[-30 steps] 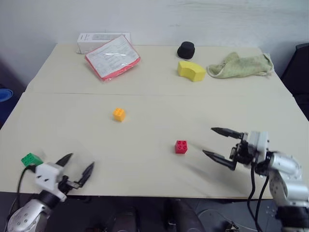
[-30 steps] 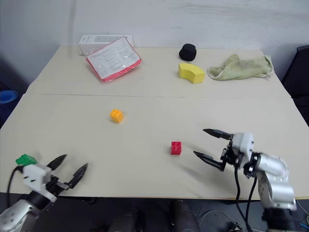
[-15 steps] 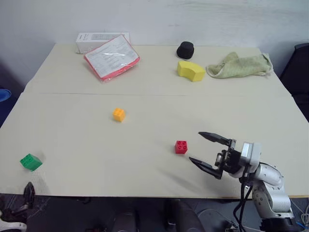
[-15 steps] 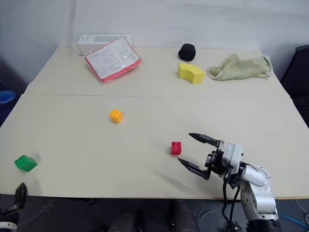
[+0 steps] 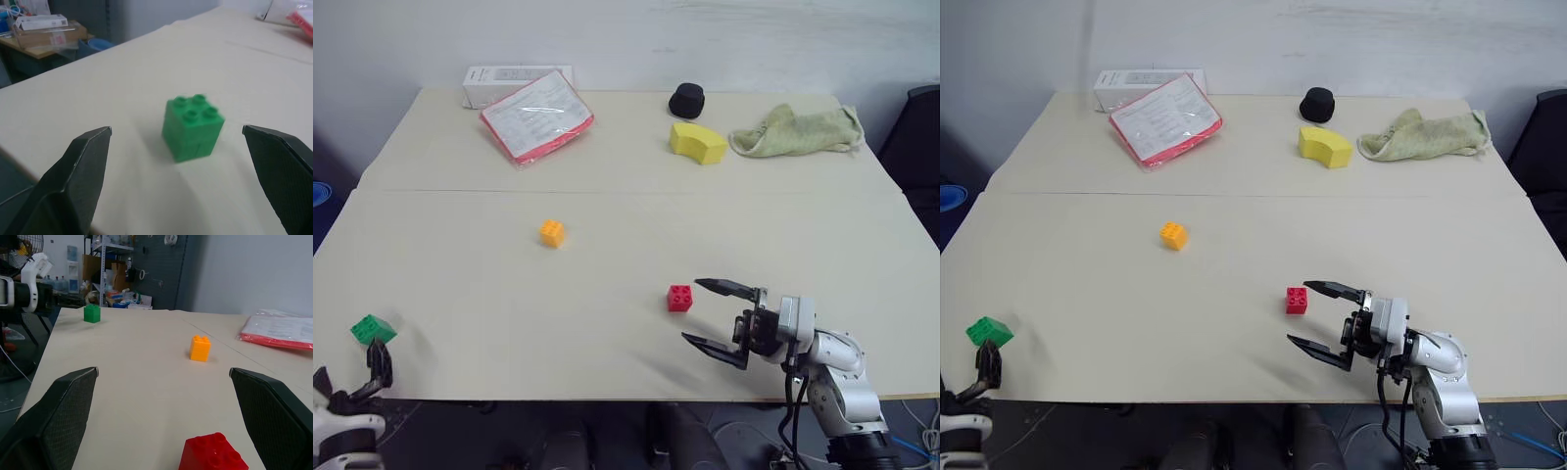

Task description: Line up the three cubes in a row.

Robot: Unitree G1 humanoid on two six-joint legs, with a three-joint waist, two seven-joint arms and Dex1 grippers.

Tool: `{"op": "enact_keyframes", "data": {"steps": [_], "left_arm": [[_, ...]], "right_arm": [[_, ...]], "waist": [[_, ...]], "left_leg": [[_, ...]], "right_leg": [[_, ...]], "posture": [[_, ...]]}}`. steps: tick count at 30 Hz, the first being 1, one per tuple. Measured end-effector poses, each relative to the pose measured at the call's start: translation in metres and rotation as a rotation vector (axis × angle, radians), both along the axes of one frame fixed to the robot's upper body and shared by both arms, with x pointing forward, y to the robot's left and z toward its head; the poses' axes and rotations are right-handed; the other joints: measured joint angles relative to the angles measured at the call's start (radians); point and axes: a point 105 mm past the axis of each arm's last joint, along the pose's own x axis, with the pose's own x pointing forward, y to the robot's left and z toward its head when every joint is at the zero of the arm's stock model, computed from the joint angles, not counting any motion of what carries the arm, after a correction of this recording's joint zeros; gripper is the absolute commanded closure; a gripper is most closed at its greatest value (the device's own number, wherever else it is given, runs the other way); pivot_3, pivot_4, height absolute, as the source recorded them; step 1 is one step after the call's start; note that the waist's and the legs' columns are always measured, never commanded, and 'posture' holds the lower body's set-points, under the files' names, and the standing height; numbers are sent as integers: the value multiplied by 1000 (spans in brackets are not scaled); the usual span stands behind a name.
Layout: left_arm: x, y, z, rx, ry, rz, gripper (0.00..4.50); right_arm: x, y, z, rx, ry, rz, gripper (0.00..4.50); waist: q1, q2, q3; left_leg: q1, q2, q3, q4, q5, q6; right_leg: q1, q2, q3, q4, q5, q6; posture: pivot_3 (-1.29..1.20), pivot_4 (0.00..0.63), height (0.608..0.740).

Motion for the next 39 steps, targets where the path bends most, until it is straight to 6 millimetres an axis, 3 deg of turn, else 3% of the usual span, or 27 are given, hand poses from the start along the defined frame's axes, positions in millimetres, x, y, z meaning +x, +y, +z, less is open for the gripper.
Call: {"op": "enact_keyframes", "data": {"steps": [12,16,23,24,26,31,36,39], "left_arm": [[40,2,-6,8,85,127,0],[44,4,-10,11,105,140,860],[47,4,-12,12,115,124,2998],[49,2,-11,25,116,101,3035],[56,-3,-5,73,120,11,3034],[88,-56,30,336,89,-605,3034],[100,-141,54,558,28,-1338,3034],[109,-178,52,592,8,-1632,3034]], "right_arm": [[2,5,1,-10,-41,13,64],[3,5,-3,-19,-32,1,0],[5,4,-2,-15,-41,-25,0],[4,4,-3,-14,-39,-28,0],[4,3,-4,-13,-34,-33,0],[-3,-14,-2,-62,-28,-69,0],[-12,-43,1,-142,-14,-142,0],[-14,-50,-1,-146,-6,-179,0]], "waist": [[2,-4,-2],[1,-4,-2],[2,-4,-2],[2,-4,-2],[2,-4,-2],[5,-2,-2],[22,-1,-3],[24,4,-3]], "left_leg": [[1,0,0,0,2,-2],[1,0,0,0,2,-3],[1,0,-1,0,2,-3],[2,0,0,0,2,-3],[2,0,-1,0,2,-3],[1,0,-1,0,2,-4],[1,0,-1,0,3,-5],[2,0,0,0,3,-5]], "right_leg": [[1,1,-1,2,0,0],[0,1,-1,2,0,0],[0,0,-1,2,0,0],[0,0,-1,2,0,0],[0,0,-1,2,0,0],[0,-1,-2,2,0,-1],[0,-1,-3,2,-1,-2],[1,0,-2,4,-1,-2]], "posture": [[0,150,740],[0,150,740],[0,150,740],[0,150,740],[0,150,740],[0,150,740],[0,150,740],[0,150,740]]}}
